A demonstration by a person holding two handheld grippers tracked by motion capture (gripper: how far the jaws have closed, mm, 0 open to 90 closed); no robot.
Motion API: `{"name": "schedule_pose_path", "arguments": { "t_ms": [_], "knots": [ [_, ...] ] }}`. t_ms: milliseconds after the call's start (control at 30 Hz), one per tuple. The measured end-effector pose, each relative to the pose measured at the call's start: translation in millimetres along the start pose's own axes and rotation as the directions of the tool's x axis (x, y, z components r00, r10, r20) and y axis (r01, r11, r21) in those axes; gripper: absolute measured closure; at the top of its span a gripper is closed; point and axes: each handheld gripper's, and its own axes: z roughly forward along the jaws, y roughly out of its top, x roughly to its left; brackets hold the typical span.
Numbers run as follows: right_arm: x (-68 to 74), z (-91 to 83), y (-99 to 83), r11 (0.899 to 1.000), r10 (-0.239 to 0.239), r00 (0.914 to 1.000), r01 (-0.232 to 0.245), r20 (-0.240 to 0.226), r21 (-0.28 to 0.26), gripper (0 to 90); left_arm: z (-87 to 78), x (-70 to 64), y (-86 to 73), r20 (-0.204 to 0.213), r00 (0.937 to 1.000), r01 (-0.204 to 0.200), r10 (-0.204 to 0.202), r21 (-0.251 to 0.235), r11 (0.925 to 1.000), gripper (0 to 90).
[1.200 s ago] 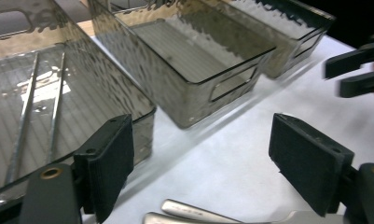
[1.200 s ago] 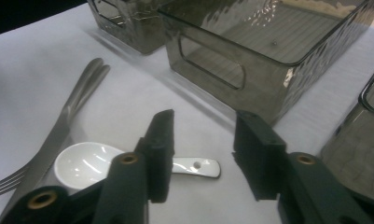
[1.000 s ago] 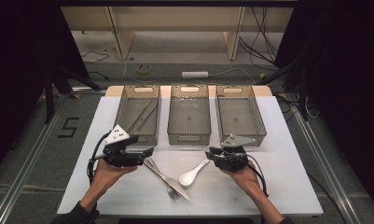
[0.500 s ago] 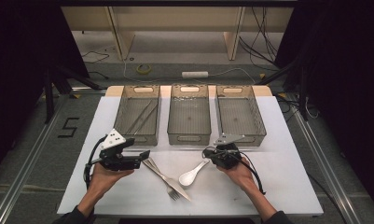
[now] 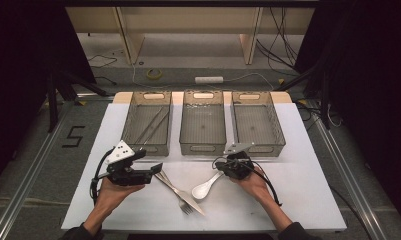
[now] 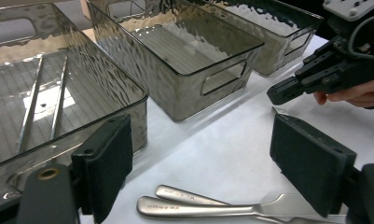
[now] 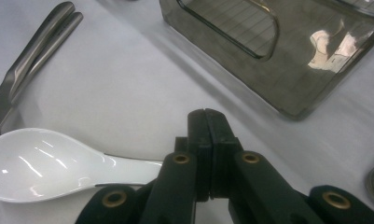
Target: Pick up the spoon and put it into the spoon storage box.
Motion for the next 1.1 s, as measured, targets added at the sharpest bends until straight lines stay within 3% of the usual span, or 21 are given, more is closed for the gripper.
{"name": "schedule_pose_path", "arguments": {
  "t_ms": [633,933,1100],
  "knots": [
    [0.6,8.3,0.1,0.996,-0.003,0.9998,0.005,-0.021,0.09,90.0,1.5,-3.5,-1.9,0.002,0.999,-0.044,0.044,0.019,0.9989,19.7],
    [0.7,-4.9,-3.2,0.983,0.02,0.9987,-0.01,-0.048,0.184,90.0,0.7,-5.7,-3.1,0.001,0.9984,-0.056,0.056,0.019,0.9982,20.0],
    [5.7,-13.4,-9.9,0.974,-0.014,0.9975,0.029,-0.069,0.226,90.0,0.7,-6.6,-3.3,-0.001,0.9982,-0.06,0.06,0.019,0.998,20.0]
  ]
}}
